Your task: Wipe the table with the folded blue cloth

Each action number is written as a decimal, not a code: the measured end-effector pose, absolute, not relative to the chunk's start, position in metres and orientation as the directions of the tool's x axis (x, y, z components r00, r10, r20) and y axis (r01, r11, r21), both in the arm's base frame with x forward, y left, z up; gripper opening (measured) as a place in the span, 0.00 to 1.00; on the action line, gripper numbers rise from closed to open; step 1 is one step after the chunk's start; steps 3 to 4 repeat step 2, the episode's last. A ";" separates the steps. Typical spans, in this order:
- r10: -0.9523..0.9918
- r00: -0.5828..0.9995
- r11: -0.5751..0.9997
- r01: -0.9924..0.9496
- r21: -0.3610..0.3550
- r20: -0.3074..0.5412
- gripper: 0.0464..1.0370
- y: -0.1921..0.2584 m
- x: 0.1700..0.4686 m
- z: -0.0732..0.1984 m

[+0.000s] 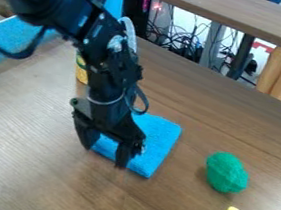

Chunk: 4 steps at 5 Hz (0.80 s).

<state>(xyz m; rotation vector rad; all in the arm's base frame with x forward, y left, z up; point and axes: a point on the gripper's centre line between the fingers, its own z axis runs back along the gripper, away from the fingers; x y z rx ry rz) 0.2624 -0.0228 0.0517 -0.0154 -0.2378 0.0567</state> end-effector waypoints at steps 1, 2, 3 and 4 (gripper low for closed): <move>0.007 0.970 1.000 0.001 -0.030 0.241 0.96 -0.037 0.242 0.061; -0.018 0.972 0.999 0.024 -0.024 0.233 0.96 -0.050 0.227 0.080; -0.018 0.972 0.999 0.024 -0.024 0.233 0.96 -0.050 0.227 0.080; -0.018 0.972 0.999 0.024 -0.024 0.233 0.96 -0.050 0.227 0.080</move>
